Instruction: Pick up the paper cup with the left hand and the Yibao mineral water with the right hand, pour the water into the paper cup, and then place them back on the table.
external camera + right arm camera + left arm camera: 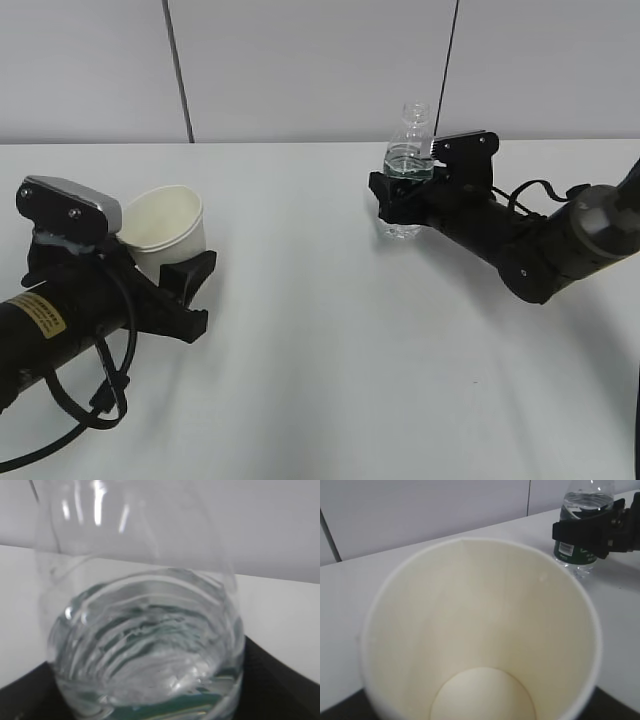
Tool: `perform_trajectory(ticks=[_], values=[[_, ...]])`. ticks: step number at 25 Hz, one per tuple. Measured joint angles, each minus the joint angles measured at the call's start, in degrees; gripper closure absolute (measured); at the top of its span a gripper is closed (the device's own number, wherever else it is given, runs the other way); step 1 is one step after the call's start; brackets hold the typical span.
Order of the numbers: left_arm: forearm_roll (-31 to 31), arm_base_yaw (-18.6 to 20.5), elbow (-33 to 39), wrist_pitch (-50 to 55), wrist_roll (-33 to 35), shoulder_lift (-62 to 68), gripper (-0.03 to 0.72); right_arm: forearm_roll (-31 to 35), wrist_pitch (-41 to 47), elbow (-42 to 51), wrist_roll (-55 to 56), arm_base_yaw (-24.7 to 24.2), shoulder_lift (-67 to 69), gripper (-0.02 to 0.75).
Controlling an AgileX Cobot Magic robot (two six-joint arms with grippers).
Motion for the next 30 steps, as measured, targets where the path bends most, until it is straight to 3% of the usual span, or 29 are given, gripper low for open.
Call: perform_trajectory(ticks=[10,22,30], values=[[0.0,0.0,0.0,0.0,0.0,0.0,0.27,-0.83,0.0,-0.09,0.0,0.0,0.0,0.239],[0.07,0.0,0.0,0.0,0.0,0.0,0.271,-1.98,-0.25,-0.09,-0.86,0.0,0.0,0.262],[3.36,0.0,0.0,0.0,0.0,0.0,0.271,-9.12,0.16,0.02,-0.97,0.0,-1.65,0.262]])
